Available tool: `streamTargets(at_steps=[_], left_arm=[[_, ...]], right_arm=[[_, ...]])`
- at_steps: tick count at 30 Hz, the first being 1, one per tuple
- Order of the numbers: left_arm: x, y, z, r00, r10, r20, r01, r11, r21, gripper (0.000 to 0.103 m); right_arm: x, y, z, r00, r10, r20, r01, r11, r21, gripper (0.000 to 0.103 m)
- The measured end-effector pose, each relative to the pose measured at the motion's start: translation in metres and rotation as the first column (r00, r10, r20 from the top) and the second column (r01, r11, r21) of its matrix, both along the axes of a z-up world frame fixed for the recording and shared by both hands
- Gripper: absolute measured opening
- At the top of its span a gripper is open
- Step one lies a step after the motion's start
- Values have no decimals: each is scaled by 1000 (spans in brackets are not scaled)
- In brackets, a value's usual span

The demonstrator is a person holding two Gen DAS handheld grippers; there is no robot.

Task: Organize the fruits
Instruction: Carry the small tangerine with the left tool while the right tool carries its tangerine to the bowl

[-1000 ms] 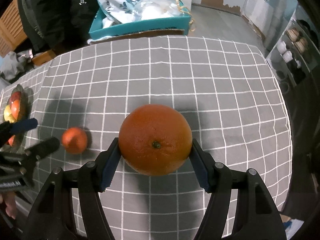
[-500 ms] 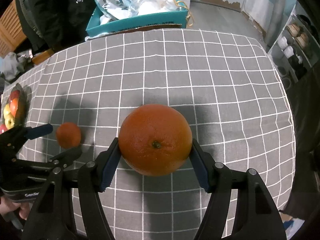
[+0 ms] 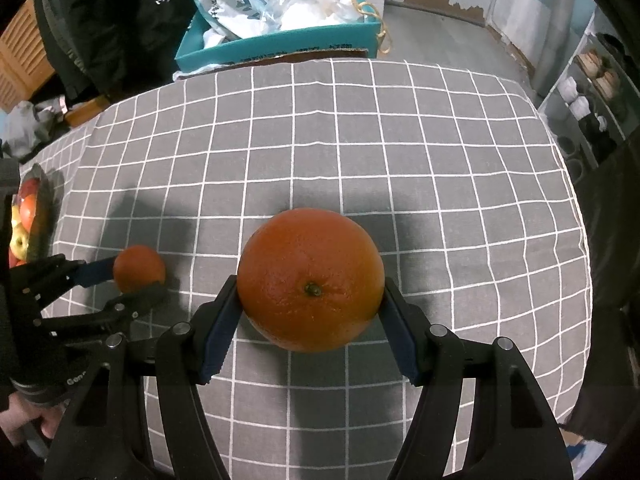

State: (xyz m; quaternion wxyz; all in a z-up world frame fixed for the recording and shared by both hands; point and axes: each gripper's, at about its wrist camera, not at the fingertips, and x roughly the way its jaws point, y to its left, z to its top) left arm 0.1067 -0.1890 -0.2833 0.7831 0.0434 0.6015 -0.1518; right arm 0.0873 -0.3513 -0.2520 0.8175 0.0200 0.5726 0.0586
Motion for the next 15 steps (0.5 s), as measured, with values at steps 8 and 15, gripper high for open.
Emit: streamTargets(at_steps=[8, 15], left_arm=[[-1, 7, 30, 998, 0, 56, 1, 1000, -18, 47], [-4, 27, 65, 992, 39, 117, -34, 998, -51, 47]], right_arm=[[-3, 4, 23, 998, 12, 61, -11, 1000, -21, 67], [-6, 8, 51, 991, 22, 133, -19, 1000, -20, 67]])
